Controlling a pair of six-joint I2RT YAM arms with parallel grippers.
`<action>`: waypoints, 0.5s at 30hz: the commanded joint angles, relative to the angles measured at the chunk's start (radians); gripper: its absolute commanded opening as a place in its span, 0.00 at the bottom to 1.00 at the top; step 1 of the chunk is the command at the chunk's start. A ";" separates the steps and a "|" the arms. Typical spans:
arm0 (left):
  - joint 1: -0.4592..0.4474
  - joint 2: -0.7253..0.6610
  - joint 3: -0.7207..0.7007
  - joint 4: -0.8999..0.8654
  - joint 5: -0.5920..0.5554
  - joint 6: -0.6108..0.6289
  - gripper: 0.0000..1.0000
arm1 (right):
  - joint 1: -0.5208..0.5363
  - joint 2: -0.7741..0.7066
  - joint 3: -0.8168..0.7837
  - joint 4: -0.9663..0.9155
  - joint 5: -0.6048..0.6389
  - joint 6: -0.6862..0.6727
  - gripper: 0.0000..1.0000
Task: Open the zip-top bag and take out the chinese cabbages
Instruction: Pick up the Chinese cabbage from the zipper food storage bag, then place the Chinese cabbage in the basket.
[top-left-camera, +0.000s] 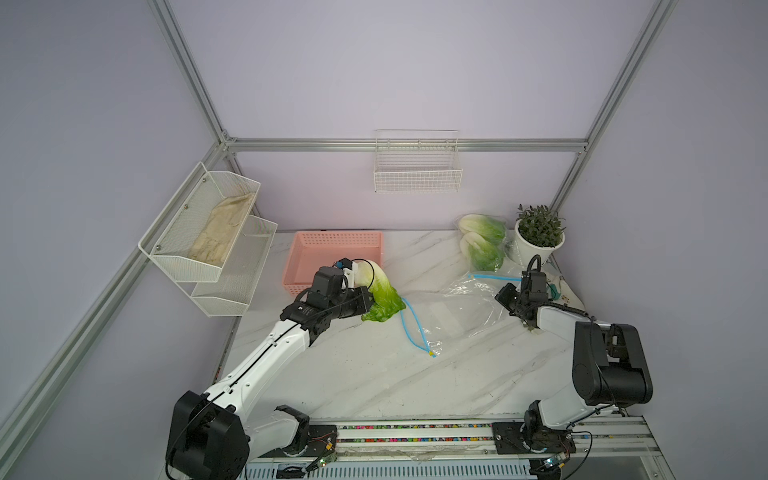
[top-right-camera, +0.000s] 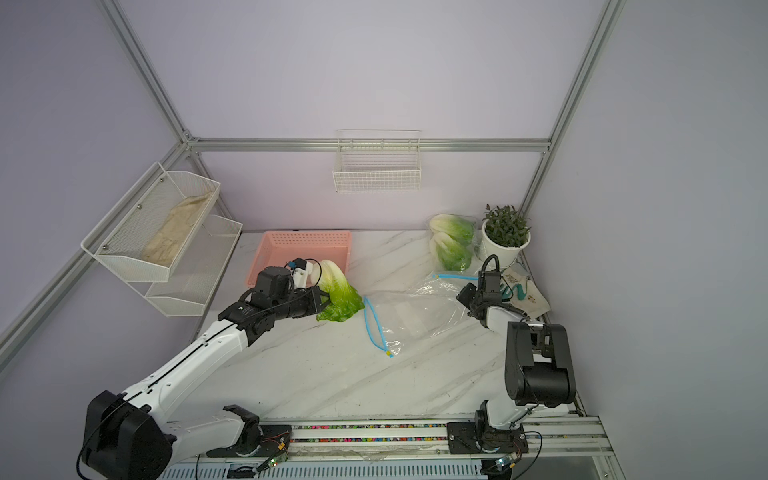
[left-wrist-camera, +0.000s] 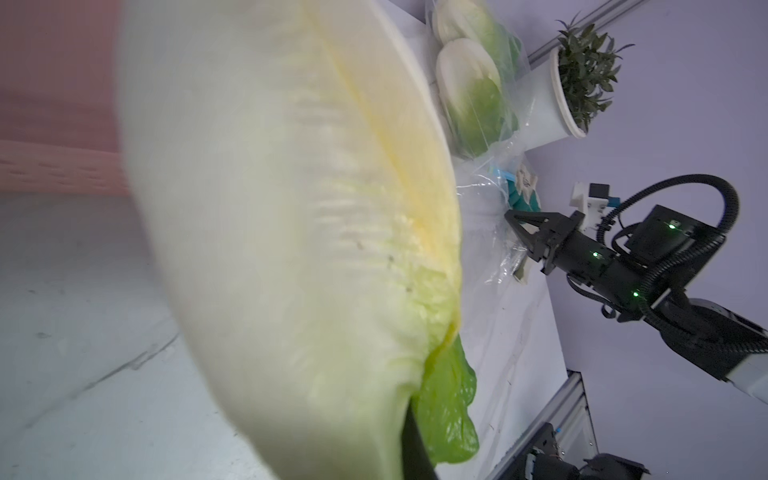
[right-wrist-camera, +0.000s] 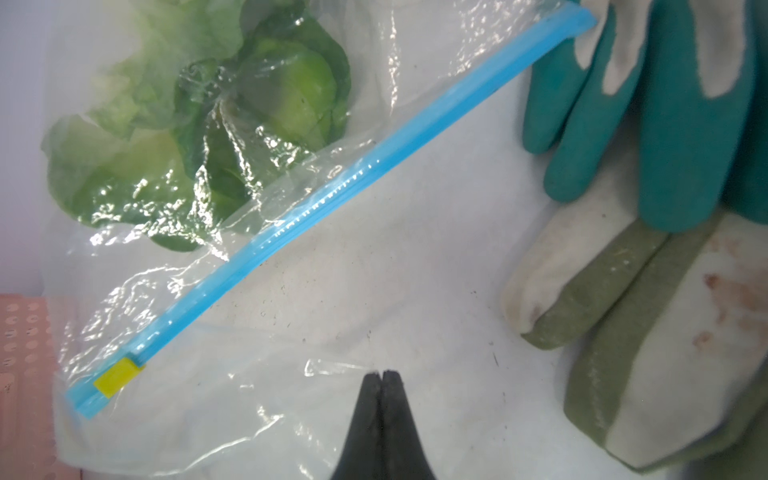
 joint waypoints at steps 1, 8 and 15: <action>0.068 0.035 0.182 -0.099 -0.087 0.164 0.06 | -0.006 -0.044 0.003 -0.008 -0.020 -0.024 0.00; 0.168 0.178 0.400 -0.256 -0.204 0.302 0.06 | -0.006 -0.082 -0.005 -0.016 -0.062 -0.018 0.00; 0.250 0.408 0.667 -0.450 -0.382 0.441 0.06 | -0.006 -0.113 0.009 -0.043 -0.092 -0.025 0.00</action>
